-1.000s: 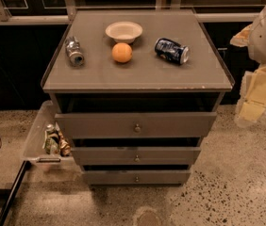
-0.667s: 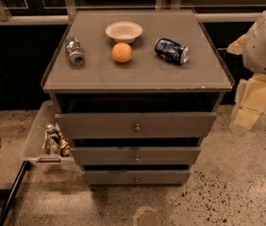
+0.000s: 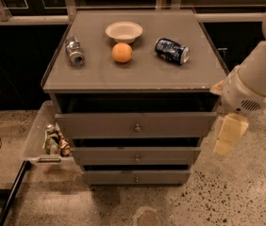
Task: Open middle drawer
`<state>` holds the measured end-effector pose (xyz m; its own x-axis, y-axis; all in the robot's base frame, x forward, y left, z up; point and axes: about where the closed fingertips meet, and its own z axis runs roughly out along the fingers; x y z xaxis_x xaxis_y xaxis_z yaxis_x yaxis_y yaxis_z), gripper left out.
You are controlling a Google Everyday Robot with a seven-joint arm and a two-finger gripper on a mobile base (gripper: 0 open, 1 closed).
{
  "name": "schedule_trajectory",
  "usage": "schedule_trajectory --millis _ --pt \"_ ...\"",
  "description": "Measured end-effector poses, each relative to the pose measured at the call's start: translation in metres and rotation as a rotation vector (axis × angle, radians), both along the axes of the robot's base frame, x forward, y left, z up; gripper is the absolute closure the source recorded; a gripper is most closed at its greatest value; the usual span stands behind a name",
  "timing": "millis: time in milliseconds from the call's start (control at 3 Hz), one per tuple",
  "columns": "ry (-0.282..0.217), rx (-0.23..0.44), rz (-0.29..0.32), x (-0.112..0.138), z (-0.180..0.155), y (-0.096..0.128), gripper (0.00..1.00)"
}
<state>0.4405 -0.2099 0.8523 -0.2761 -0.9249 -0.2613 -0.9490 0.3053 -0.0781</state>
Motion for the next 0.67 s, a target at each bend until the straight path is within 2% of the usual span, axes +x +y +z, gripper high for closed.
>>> schedule_trajectory --millis 667 --pt "0.007 0.066 0.031 0.006 -0.064 0.005 0.0"
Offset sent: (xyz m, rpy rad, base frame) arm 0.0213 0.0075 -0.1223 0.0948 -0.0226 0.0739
